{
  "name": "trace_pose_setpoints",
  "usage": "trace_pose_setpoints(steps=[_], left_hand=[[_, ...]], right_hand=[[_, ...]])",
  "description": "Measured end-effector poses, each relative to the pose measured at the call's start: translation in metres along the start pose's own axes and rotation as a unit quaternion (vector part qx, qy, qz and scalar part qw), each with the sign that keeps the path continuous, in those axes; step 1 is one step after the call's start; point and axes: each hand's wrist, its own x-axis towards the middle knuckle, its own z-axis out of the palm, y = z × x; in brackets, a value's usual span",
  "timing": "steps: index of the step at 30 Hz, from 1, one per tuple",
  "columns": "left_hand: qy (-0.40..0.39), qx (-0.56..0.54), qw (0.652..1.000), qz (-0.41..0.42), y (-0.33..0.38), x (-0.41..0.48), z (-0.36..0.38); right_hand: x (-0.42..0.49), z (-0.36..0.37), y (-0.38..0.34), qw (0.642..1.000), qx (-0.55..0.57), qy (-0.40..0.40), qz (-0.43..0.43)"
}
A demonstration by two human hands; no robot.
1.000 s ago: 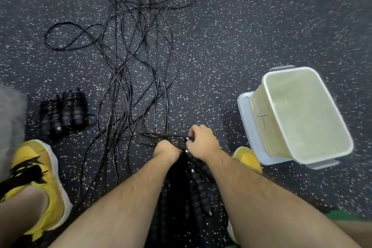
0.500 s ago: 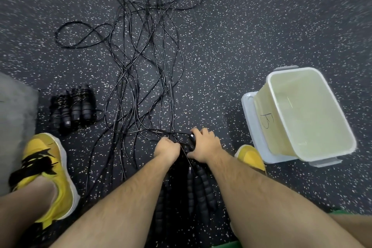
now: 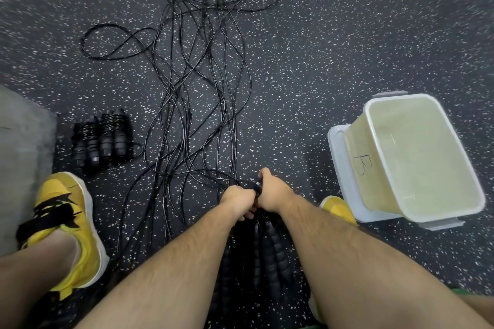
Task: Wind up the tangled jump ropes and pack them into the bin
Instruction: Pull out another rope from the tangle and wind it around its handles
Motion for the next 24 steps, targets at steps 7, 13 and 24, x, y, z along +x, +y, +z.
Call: trace_pose_setpoints(steps=[7, 13, 24], left_hand=[[0.032, -0.047, 0.998, -0.006, 0.000, 0.000, -0.012], [0.030, -0.278, 0.960, 0.013, 0.009, -0.015, -0.031], [0.043, -0.475, 0.879, -0.001, 0.002, -0.074, -0.066]], right_hand=[[-0.011, -0.011, -0.001, 0.997, 0.070, 0.023, 0.034], [-0.033, -0.046, -0.028, 0.977, 0.177, -0.122, 0.009], [-0.073, -0.032, -0.062, 0.929, 0.118, -0.350, 0.035]])
